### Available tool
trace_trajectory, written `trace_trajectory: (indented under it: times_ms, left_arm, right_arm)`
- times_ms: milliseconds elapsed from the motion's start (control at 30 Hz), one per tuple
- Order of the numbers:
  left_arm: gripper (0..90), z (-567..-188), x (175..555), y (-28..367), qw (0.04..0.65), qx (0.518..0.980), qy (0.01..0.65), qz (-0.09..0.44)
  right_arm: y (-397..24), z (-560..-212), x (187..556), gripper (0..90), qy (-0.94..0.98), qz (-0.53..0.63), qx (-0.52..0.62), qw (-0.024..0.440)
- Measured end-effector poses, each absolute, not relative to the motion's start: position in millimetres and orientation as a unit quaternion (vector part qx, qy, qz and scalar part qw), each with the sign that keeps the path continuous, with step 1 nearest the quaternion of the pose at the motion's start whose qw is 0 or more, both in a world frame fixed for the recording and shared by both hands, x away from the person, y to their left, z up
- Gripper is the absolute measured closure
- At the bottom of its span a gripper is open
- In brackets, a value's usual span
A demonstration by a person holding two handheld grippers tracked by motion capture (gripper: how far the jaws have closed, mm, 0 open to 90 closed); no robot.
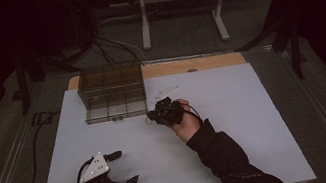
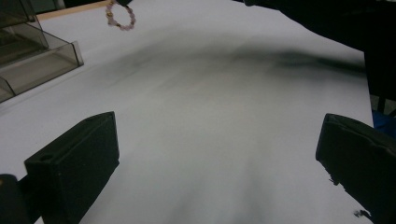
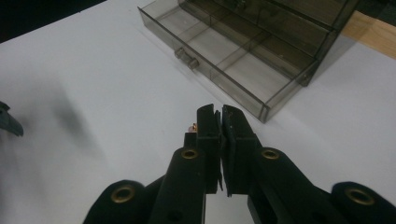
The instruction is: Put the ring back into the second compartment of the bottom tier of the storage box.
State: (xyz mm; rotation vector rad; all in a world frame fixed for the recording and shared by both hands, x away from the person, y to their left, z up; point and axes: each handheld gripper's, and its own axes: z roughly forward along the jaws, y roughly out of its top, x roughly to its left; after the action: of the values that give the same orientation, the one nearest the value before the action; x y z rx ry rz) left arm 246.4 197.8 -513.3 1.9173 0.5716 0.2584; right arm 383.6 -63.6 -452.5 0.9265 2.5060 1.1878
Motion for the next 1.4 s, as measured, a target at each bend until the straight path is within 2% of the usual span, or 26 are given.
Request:
trace_trajectory:
  times_ms: [1400]
  left_arm:
    - [0.6,-514,246,198,0.535,0.803,0.239,0.107]
  right_arm:
    - [-13,-444,420,86.6,0.849,0.409,0.315,0.109]
